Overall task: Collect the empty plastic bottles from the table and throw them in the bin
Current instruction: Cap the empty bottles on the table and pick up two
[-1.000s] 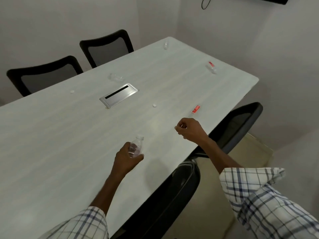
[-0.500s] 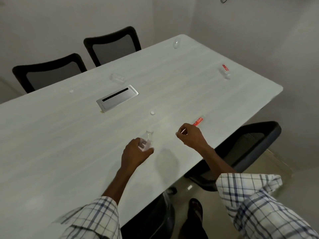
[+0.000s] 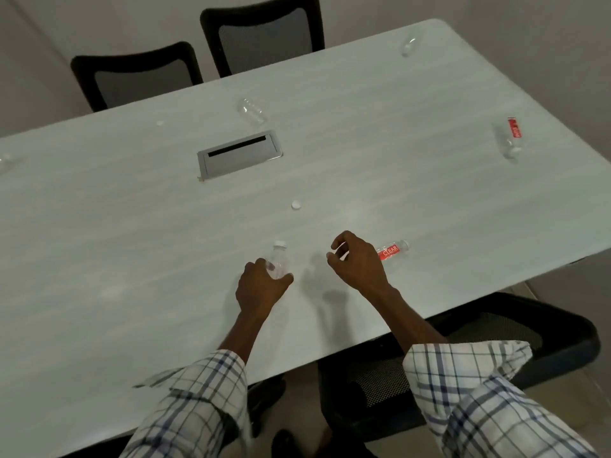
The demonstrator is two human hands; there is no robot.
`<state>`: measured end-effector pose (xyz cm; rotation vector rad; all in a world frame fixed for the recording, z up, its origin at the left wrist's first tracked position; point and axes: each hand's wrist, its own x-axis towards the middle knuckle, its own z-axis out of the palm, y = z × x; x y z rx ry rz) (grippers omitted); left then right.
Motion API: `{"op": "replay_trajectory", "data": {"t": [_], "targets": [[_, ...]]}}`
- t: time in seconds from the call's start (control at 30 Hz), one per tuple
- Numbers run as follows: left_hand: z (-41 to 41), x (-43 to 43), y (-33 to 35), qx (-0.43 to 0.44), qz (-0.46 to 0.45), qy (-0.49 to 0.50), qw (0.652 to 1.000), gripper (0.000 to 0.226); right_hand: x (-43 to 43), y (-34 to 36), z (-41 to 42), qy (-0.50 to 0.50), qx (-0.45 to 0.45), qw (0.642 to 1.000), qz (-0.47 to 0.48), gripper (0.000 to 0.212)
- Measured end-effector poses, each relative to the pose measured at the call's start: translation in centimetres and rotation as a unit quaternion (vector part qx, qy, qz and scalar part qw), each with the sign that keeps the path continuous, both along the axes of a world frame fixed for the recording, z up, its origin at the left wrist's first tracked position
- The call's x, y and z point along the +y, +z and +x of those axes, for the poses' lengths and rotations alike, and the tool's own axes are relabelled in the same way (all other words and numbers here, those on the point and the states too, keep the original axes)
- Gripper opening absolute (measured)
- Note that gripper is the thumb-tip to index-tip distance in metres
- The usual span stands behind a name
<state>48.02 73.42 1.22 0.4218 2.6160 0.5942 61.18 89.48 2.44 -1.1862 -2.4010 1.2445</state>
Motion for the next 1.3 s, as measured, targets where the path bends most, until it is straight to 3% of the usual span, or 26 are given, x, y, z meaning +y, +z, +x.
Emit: {"op": "replay_trajectory", "data": {"t": [0.4,0.63,1.0,1.3], "targets": [[-0.7,2.4,-5.3,0.038,-0.059,0.015,0.997,0.063,2.2,-4.3,-0.3,0.062,0.007,0.998,0.023,0.016],[-0.3,3.2,-5.7,0.093,-0.079,0.005,0.993,0.086,3.3,-4.9,0.7,0.063,0.019,0.997,0.034,0.017],[-4.3,11.7,-3.4,0.175,0.007,-0.065,0.982,0.056,6.8,-4.0,1.2,0.018,0.02,0.999,0.045,0.016],[-8.9,17.1,-5.6,0.108,0.026,-0.108,0.988,0.052,10.1,-4.7,2.0,-0.059,0.002,0.996,0.059,0.016]]}}
